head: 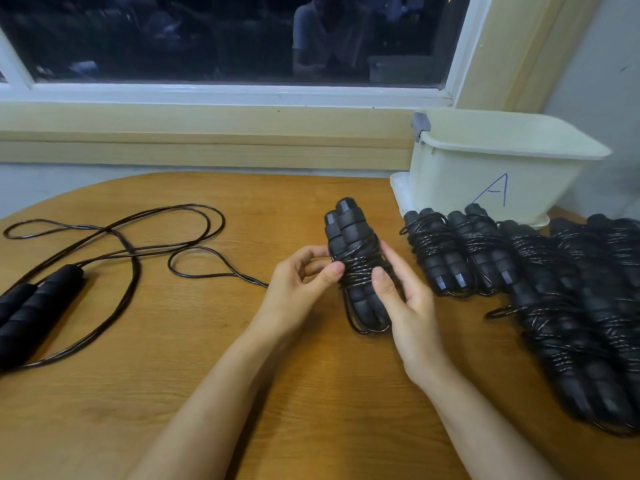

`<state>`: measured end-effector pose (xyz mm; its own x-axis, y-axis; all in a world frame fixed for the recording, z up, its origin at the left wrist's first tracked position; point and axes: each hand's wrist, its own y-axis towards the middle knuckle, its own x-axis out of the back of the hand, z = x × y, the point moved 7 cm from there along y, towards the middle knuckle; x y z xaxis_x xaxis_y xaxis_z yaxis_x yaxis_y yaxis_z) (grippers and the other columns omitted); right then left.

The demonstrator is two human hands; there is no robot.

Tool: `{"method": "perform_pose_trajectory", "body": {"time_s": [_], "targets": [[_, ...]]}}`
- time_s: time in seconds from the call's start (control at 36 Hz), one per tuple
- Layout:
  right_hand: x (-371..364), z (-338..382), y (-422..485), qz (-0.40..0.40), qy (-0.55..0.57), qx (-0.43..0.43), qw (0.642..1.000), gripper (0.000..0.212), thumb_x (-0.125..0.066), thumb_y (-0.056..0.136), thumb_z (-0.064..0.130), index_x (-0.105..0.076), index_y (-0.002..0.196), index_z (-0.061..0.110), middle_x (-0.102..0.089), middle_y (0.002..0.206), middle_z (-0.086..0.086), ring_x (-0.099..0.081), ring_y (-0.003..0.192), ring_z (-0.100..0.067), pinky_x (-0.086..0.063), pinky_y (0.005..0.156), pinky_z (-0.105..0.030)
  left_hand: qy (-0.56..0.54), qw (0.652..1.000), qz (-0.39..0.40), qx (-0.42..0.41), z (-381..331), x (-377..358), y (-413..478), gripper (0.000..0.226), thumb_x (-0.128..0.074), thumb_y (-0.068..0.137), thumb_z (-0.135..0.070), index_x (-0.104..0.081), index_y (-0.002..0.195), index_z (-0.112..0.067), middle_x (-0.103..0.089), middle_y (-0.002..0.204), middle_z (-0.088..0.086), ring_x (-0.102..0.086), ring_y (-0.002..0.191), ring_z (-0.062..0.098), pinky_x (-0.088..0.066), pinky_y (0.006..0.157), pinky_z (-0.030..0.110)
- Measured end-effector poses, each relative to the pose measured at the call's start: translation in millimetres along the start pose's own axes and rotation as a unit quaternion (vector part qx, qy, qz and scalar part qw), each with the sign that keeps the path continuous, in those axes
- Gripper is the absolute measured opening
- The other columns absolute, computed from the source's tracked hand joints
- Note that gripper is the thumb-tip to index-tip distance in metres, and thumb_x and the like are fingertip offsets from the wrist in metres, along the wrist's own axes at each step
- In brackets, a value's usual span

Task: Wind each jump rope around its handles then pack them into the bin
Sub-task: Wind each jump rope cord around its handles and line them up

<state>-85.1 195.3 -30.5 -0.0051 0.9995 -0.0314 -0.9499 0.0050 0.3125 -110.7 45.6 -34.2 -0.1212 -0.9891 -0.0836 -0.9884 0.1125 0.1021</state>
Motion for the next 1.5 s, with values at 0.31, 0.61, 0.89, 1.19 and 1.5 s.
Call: {"method": "perform_pose_trajectory", "body": {"time_s": [0.31, 0.61, 0.89, 1.19, 1.5], "targets": [[4.5, -4.0, -0.6, -0.032, -0.062, 0.015, 0.997, 0.042, -0.05, 0.096, 0.044, -0.048, 0.137, 0.035, -0.056, 0.135, 0.021, -0.046, 0.127, 0.009, -0.038, 0.096, -0.006, -0.001, 0.999, 0.042, 0.026, 2.3, -7.4, -1.0, 0.047, -0.061, 0.084, -0.027, -0.055, 0.125, -0.005, -0.072, 0.111, 0.014, -0.068, 0.103, 0.021, -0.052, 0.093, 0.029], [4.1, 3.4, -1.2, -0.046, -0.169, 0.096, 0.98, 0.04, -0.043, 0.101, 0.022, -0.055, 0.139, 0.021, -0.054, 0.136, 0.004, -0.045, 0.13, 0.001, -0.031, 0.104, -0.008, 0.033, 0.996, -0.084, 0.017, 0.3, 6.7, -0.3, 0.053, -0.078, 0.057, -0.037, -0.066, 0.098, -0.006, -0.076, 0.077, 0.006, -0.071, 0.071, 0.012, -0.053, 0.072, 0.018], [9.2, 1.7, 1.7, -0.054, -0.164, 0.079, 0.982, 0.039, -0.042, 0.101, 0.022, -0.056, 0.137, 0.022, -0.053, 0.137, 0.009, -0.045, 0.13, 0.004, -0.032, 0.104, -0.008, 0.057, 0.997, -0.048, 0.017, 2.7, 3.3, -1.0, 0.052, -0.078, 0.063, -0.039, -0.067, 0.106, -0.013, -0.077, 0.09, 0.003, -0.073, 0.088, 0.016, -0.054, 0.087, 0.029], [-2.7, 1.0, 0.0, -0.023, -0.338, 0.1, 0.935, 0.083, -0.057, 0.082, 0.061, -0.035, 0.152, 0.023, -0.037, 0.147, 0.01, -0.033, 0.134, 0.001, -0.022, 0.105, -0.004, 0.03, 0.993, -0.109, 0.04, 8.3, 11.5, -2.1, 0.056, -0.094, 0.053, -0.043, -0.07, 0.093, -0.012, -0.076, 0.083, 0.011, -0.074, 0.082, 0.034, -0.053, 0.089, 0.061], [-1.4, -0.6, 0.9, -0.019, -0.264, 0.091, 0.96, 0.064, -0.066, 0.084, 0.037, -0.042, 0.143, 0.031, -0.043, 0.147, 0.016, -0.036, 0.138, 0.001, -0.026, 0.109, -0.008, 0.059, 0.992, -0.107, 0.027, -0.2, 8.5, -3.0, 0.048, -0.082, 0.058, -0.04, -0.07, 0.094, -0.013, -0.076, 0.08, 0.007, -0.074, 0.079, 0.025, -0.056, 0.088, 0.048]]}}
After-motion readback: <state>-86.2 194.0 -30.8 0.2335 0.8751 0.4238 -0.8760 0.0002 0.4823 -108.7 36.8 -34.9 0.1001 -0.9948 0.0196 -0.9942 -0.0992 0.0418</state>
